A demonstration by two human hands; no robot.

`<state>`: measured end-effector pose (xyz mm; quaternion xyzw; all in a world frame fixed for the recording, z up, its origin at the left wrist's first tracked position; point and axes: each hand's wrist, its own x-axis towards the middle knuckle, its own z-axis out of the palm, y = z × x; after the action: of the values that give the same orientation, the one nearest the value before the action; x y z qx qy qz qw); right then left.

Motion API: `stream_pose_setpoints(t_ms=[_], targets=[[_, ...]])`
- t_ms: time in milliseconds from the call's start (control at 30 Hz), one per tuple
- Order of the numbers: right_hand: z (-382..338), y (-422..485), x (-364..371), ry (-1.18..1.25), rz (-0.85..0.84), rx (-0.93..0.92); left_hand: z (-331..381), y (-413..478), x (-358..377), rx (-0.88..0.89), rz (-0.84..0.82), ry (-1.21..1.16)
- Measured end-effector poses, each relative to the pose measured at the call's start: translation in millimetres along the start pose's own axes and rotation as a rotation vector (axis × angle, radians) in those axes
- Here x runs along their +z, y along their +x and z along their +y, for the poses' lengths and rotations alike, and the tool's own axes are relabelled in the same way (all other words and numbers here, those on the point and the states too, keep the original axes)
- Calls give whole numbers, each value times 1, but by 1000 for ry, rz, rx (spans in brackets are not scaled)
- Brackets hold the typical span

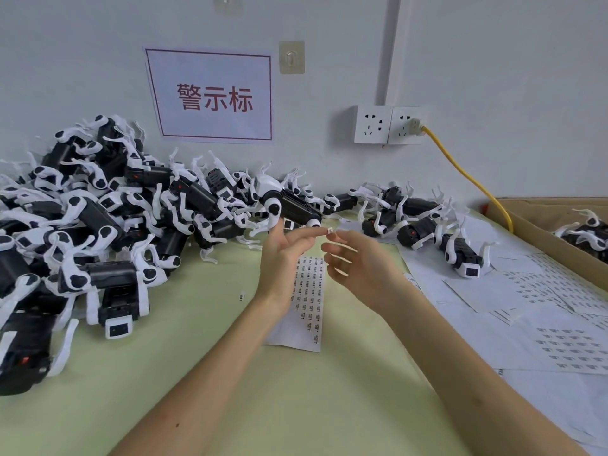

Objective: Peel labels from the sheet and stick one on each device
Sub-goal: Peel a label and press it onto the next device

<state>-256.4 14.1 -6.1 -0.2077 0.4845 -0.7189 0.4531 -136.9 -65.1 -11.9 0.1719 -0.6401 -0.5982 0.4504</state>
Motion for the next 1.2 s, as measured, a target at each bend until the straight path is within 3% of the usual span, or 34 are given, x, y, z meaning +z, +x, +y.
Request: stream_pose_setpoints(t_ms=[167,300,400,500,833,1200], targets=[[7,-1,4,82,3,-38,-2,-1,0,-3,-3,25],[10,0,4,-9,116,-130,-3,-3,1,11,-24,72],[9,-2,7,-233,255,-389,-5,-1,0,4,-36,77],[4,-5,10,-268,269,-597,-3,1,-1,-17,-24,29],[6,4,2,-389,114,-452,-2,7,-8,-255,-152,-491],[13,3,2,-629,133,-599,-2,8,-7,-264,-165,-547]])
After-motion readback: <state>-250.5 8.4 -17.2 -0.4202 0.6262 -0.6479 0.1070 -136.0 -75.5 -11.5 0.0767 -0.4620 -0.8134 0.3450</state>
